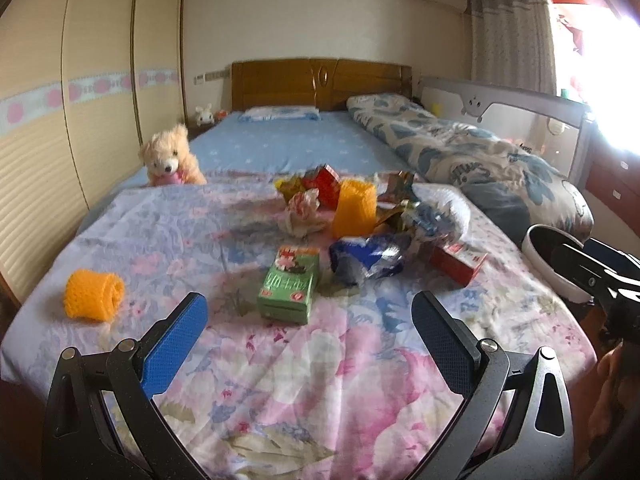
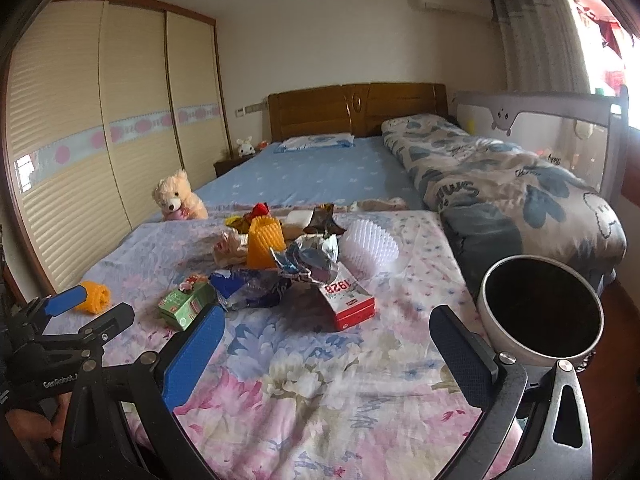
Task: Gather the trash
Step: 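Grasp the green milk carton with the left tool while the right tool grasps the blue plastic bag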
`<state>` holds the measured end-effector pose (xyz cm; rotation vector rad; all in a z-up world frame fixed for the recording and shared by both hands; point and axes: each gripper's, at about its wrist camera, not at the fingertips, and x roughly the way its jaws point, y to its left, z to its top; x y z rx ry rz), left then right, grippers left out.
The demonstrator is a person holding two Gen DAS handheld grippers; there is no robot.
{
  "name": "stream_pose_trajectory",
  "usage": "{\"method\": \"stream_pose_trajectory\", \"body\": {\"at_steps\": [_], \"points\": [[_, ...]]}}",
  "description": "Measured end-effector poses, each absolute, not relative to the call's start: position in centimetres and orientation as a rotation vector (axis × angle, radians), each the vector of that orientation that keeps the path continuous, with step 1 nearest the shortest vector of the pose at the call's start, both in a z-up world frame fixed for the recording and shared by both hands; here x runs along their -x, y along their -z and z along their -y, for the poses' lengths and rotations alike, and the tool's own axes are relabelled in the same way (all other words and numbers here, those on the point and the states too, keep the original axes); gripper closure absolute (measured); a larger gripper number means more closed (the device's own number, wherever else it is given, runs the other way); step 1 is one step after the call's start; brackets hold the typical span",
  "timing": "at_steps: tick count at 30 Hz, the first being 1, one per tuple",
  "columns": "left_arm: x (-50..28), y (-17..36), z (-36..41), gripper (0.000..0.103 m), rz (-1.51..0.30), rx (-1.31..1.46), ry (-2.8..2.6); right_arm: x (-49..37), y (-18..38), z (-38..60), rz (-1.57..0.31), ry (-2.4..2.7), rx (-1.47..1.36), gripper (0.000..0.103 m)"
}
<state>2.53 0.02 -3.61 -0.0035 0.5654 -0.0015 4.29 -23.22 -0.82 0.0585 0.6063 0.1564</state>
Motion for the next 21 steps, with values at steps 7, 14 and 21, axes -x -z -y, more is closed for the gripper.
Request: {"method": "stream_pose_trajectory", "body": {"at_steps": [7,14,21], "points": [[-5.7,5.4,-1.7,0.000,-0.676,0.007,-0.009,-7.1,2.5,22.7,-0.680,-0.176,-0.044,0.000],[-9.2,7.2,-3.0,0.000,-0.764,-0.010,-0.015,-10.3,4.7,21.2,-0.766,-0.237,-0.046,0.001],[-12.0,8.4,-3.8,0.003,-0.822,-0.024,0.004,-13.0,6.7,18.2,-0.828,-0.318,-0.044,0.008]]}}
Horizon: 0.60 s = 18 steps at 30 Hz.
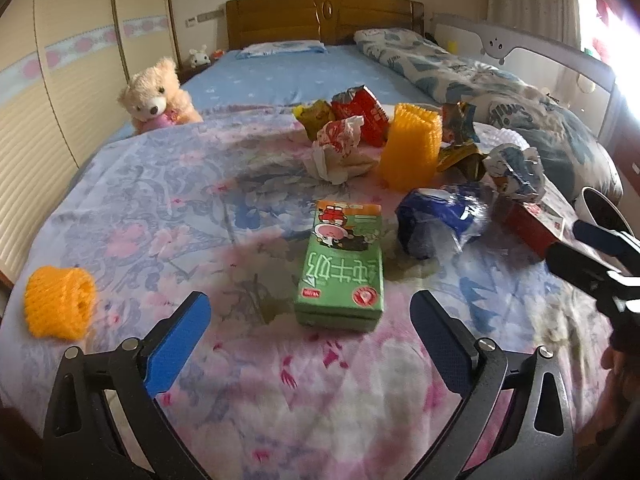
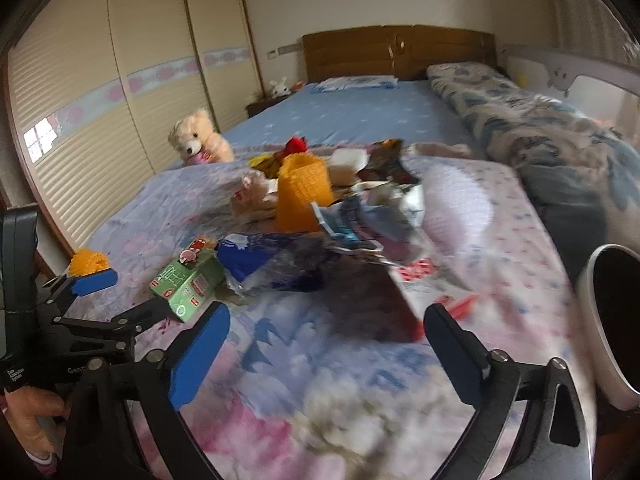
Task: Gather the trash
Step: 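Grasp the green milk carton with the left tool while the right tool grasps the blue plastic bag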
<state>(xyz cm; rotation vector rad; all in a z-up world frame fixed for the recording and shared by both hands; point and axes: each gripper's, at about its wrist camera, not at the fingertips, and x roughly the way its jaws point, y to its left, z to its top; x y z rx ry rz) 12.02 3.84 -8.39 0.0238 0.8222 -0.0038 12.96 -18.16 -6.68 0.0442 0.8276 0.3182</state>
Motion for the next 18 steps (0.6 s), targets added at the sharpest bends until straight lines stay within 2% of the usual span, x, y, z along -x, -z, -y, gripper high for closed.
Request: {"method": "stream_pose_trajectory", "body": {"at_steps": [3,7,11,18], "points": [[-12.7,8.6,-4.2,0.007,-0.842,-0.019,0.026,-14.5,7.7,17.3,-0.867,-0.344,-0.066,0.016],[-13.8,9.3,-4.2,0.015,-0.885,-0.014,0.082,-16.1,8.6,16.4,-0.901,-0.369,-0.101,0.018],[-14.8,10.3,-4.1,0.052,-0.928,-0.020,0.114,-17.0,9.2,15.7,-0.919,-0.383,-0.119,0.018],[-14.7,9.9,-6.8,0.053,-0.902,0.036,0.077,-19.3,10.2,13.7,-0.968,-0.406,-0.151,0.017]]}}
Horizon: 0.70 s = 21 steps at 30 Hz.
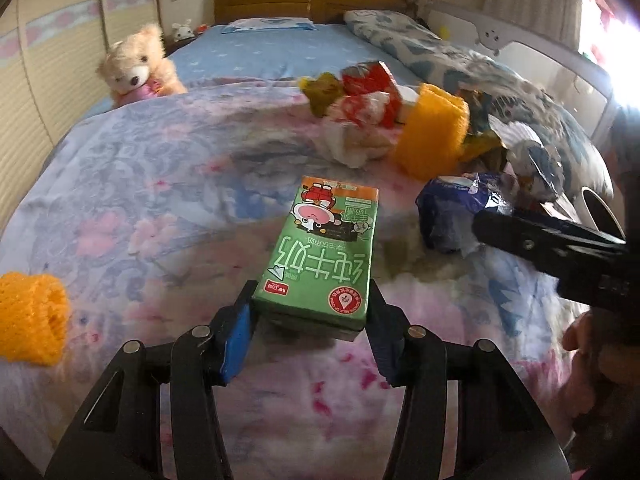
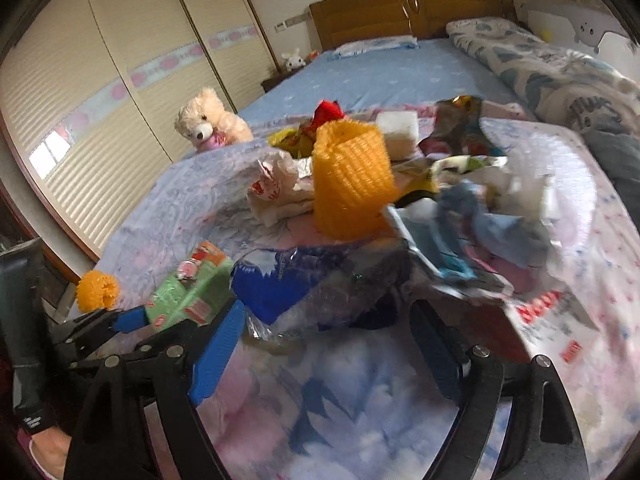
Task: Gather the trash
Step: 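Grasp the green milk carton with the left tool while the right tool grasps the blue plastic bag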
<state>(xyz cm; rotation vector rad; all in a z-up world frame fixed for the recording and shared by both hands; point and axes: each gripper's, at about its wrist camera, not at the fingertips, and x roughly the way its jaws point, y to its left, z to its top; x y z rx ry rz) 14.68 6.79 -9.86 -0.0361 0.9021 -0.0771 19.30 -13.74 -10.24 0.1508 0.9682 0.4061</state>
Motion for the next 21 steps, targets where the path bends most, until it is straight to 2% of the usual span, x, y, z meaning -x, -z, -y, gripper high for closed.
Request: {"method": "stream_pose_trajectory", "body": {"at_steps": [3,5,6,8,9,21], "points": [[-14.5,10.0,-7.5,0.053,-0.906,0.054,0.065,-20.2,11.1,12.9,-0.992,-0.415,-0.158,0.019],[-14.3,10.1,-7.7,0.053,-0.907,0.063,0.062,-20.5,11.4,12.7,-1.003,-0.431,-0.176,0.041],[-14.2,10.1,-7.7,0.053,-0.905,0.064,0.059,-20.5,11.4,12.7,-1.002,-0.443,-0.184,0.055],[-13.9,9.9,-7.6,0.053,-0.897,0.062,0.058,-20.2,11.2,12.6,-0.990,-0.443,-0.178,0.058],[-13.8,9.8,-7.5,0.053,-0.895,0.062,0.061,-20.0,11.1,12.7,-0.987,-0.447,-0.181,0.064],[-10.6,7.5,-4.9,0.053,-0.834,0.056,0.109,-14.5,7.9,15.8,-0.941,-0.531,-0.265,0.066]]}}
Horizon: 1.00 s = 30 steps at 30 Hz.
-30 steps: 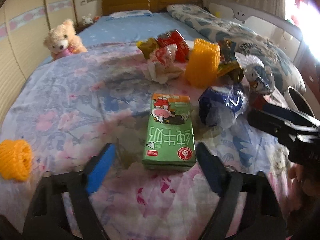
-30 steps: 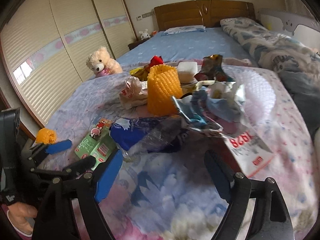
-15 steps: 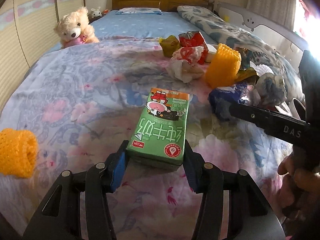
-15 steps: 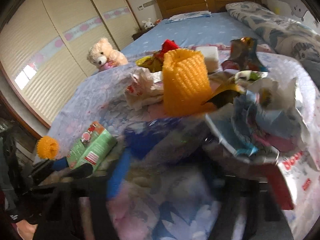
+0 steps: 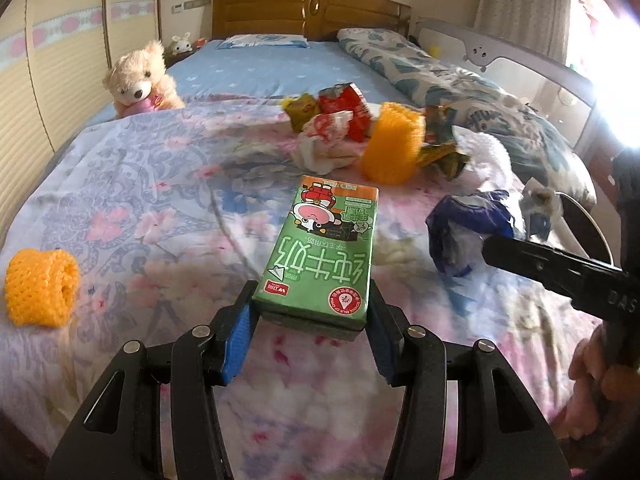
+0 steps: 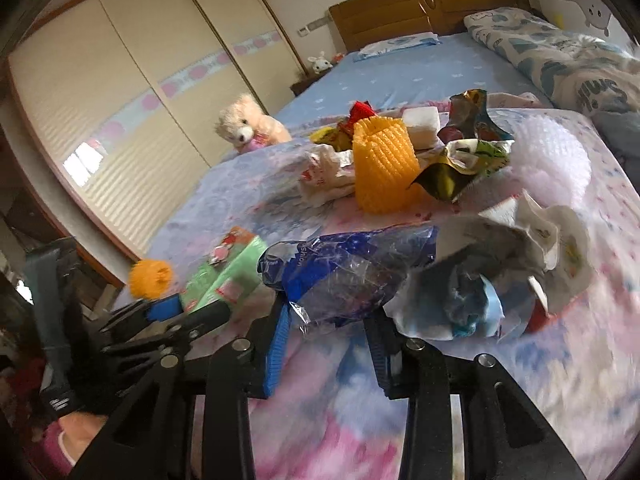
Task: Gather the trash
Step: 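Carry the carton and bag over the trash bin with both tools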
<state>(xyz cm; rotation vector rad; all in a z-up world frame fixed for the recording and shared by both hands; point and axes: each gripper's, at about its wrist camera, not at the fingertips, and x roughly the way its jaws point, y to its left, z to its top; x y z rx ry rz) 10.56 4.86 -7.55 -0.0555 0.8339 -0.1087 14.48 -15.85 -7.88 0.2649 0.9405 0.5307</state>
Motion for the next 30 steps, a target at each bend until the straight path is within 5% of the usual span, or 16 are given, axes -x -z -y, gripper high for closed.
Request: {"method": "stream_pose_trajectory", "body": {"at_steps": [30], "points": [[-10.7,2.8,12.9,0.053,-0.746,-0.138,0.462,-9.6,4.6,35.4,-0.795,-0.135,-0.408,0.066]]}}
